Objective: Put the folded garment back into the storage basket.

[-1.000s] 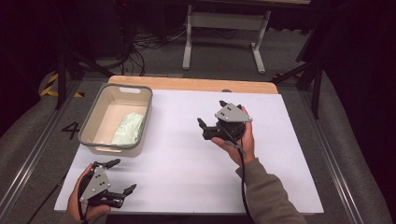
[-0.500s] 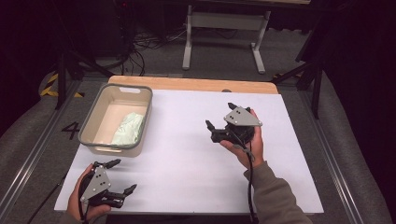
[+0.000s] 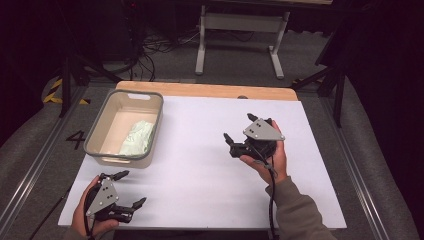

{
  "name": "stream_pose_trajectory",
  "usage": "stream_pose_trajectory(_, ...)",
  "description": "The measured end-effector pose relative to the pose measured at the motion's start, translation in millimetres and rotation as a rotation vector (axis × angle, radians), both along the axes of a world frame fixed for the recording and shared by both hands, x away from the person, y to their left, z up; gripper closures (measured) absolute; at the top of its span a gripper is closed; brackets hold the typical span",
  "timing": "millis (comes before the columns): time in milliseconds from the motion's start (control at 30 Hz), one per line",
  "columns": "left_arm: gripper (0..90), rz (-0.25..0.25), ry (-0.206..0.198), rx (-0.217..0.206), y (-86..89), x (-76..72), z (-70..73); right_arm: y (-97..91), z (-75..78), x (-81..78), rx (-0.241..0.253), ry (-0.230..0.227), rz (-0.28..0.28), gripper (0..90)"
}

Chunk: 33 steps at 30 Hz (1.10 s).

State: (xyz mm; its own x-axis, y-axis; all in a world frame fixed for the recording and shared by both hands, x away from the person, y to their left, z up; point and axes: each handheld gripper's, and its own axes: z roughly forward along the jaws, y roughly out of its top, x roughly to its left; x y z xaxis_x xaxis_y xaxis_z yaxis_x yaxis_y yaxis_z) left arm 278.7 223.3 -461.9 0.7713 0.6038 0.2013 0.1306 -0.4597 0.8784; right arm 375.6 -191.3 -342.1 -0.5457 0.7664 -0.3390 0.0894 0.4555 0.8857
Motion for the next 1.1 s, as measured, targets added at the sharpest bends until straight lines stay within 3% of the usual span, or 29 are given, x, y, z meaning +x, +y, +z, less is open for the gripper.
stream_pose_trajectory(1100,5.6,-0.003,0.003,0.002,-0.7,-0.6,0.2,-23.2,-12.8,-33.0,-0.021,-0.019,0.005,9.0)
